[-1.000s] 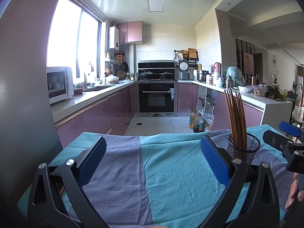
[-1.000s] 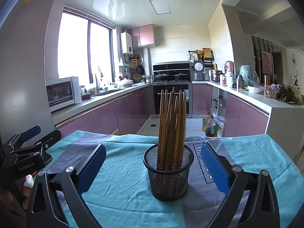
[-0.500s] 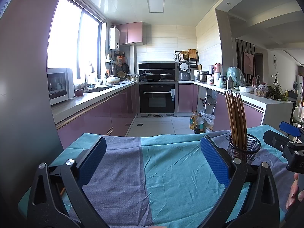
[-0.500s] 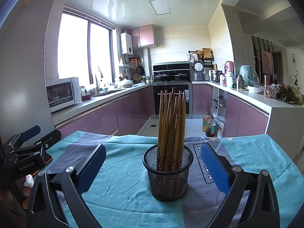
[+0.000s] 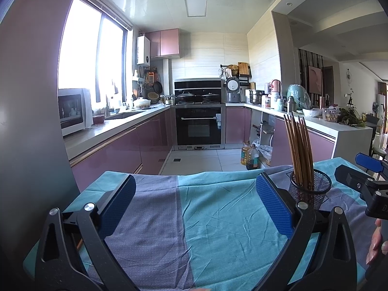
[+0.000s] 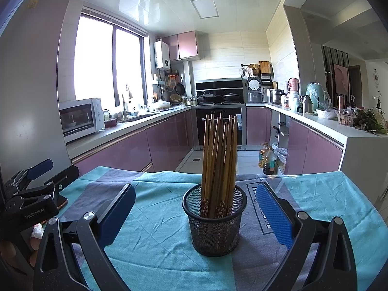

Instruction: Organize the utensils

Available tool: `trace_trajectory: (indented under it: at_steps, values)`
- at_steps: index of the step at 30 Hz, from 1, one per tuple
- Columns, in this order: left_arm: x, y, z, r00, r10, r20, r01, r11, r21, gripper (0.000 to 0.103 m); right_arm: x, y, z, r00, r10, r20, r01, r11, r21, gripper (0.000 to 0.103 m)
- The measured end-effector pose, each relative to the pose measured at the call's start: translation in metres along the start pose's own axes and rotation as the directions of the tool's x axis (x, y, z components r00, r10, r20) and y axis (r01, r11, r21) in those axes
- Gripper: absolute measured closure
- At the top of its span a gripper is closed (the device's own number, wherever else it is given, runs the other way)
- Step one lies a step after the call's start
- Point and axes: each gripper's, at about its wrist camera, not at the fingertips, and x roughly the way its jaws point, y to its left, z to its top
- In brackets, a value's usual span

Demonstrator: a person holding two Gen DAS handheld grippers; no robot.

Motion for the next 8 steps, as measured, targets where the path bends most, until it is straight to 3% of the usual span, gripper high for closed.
trace_trajectory:
  at_steps: [5, 8]
  values:
    - [0.016, 0.006, -0.004, 0.997, -0.001, -0.075, 0.000, 1.000, -0.005, 0.006, 0.015, -0.036, -0.008, 0.989, -0.085, -0.117, 0.087, 0.996, 0.009, 0.006]
    - [0.031, 0.015, -0.009, 0.991, -0.003, -0.137, 0.001, 1.000, -0.013, 0.006, 0.035, -0.075, -0.019, 0.951, -0.193, -0.242, 0.199, 0.980, 0.002, 0.006]
